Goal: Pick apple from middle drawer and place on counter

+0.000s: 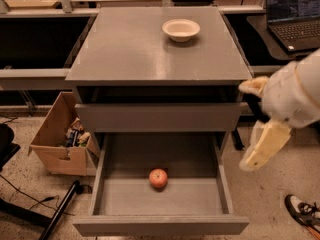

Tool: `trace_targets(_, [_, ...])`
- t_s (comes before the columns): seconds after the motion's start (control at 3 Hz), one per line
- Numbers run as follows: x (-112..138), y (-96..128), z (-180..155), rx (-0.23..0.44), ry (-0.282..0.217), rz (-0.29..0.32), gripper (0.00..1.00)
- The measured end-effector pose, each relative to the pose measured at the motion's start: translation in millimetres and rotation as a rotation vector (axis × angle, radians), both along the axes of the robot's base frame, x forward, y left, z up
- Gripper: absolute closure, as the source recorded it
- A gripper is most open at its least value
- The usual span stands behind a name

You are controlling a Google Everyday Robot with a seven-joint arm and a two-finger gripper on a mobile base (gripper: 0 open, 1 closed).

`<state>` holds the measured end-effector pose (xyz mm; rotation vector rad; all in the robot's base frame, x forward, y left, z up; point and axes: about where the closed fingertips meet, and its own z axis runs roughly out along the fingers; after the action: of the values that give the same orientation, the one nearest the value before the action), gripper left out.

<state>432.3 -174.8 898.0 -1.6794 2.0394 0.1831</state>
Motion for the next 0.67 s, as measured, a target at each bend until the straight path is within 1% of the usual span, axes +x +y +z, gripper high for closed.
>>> trace_targets(0.33, [-3,55,-92,0.239,0.047,0.111,0.00])
trace_targets(0.67, [29,114,-136,0.469,-0.019,0.180,0.00])
